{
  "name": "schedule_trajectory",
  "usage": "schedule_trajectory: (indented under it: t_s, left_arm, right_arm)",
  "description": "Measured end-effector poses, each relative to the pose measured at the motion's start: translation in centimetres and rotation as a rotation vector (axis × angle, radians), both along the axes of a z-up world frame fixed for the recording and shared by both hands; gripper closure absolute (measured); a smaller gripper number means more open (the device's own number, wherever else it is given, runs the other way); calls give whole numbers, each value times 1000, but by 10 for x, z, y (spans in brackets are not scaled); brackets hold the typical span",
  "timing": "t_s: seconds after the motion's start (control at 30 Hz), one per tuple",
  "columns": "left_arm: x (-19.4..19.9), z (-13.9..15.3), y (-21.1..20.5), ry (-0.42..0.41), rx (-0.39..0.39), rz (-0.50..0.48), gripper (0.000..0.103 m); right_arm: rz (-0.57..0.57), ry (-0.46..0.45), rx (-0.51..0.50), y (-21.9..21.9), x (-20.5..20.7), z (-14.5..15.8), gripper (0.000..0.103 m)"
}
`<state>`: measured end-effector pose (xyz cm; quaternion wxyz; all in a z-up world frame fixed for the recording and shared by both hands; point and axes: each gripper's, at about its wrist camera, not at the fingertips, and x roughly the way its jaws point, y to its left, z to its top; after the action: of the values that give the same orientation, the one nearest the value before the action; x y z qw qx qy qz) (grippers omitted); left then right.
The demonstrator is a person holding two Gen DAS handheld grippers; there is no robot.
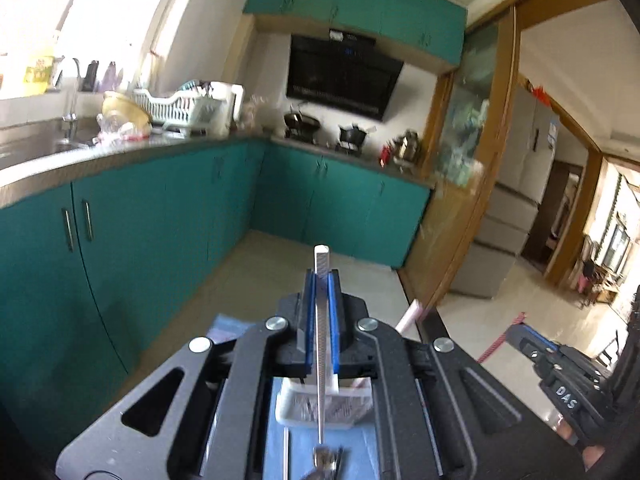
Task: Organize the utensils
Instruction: 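Lower both chopsticks into the white holder and open both tools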
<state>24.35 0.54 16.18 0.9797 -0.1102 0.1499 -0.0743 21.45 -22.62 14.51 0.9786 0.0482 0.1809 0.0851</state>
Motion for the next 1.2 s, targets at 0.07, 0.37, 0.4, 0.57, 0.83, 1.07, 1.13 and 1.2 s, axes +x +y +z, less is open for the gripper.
schedule_trajectory:
  t_s: [0.07,0.37,0.4,0.57,0.83,1.07,1.13,1.2]
  left_arm:
    - [7,5,1,-39,-25,33,97]
    - [41,14,7,-47,-109,123,97]
    - [44,14,7,-46,-113,131,97]
    - [68,0,-2,-14,-71,161,97]
    - [92,-42,-7,69,-30,152,97]
    - [84,-59,-5,96,-20,134,95]
    - [74,-59,-3,83,-16,135,83]
    - [64,-58,-2,70,-9,137,80]
  right_arm:
    - [-48,-45,-34,5,6,10,96]
    - [-69,-201,-58,26,19,36,96]
    - [-69,-208,-57,27,22,37,96]
    - [-101,-232,-74,38,43,28,96]
    - [-61,-122,-19,32,82,-17,96]
    - [-66,-12,36,11,87,-48,94]
    - [-79,-8,44,5,80,-54,83]
    - [-95,-5,50,-1,72,-59,80]
